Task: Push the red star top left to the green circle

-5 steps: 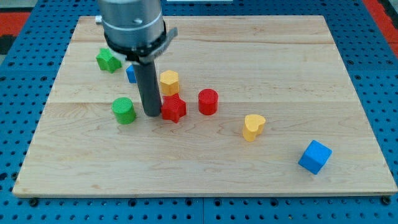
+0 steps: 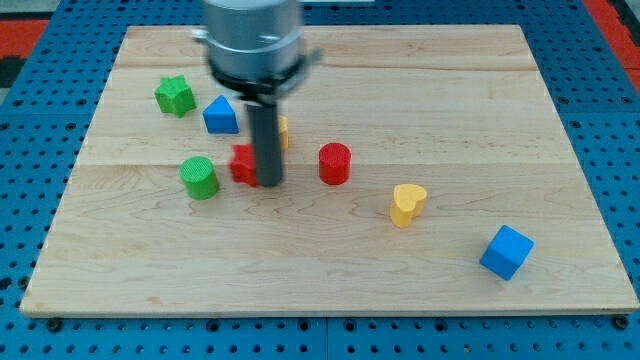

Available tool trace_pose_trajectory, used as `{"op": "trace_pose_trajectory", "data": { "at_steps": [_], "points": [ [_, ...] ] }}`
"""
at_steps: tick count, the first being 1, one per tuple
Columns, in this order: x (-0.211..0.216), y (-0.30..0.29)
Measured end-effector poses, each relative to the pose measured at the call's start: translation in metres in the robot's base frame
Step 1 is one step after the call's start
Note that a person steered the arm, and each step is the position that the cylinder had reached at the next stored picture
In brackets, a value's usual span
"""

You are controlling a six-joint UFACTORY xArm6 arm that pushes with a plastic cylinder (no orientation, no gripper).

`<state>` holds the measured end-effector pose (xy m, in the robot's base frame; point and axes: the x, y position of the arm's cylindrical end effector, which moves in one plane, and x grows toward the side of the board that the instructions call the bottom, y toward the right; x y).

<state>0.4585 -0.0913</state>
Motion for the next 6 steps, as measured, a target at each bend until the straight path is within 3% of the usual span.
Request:
{"op": "trace_pose_trajectory", "data": {
  "at_steps": [1, 2, 5, 6],
  "points": [
    [-0.017, -0.031],
    [-0.065, -0.041],
    [-0.078, -0.107],
    [-0.103, -0.107]
  ]
}}
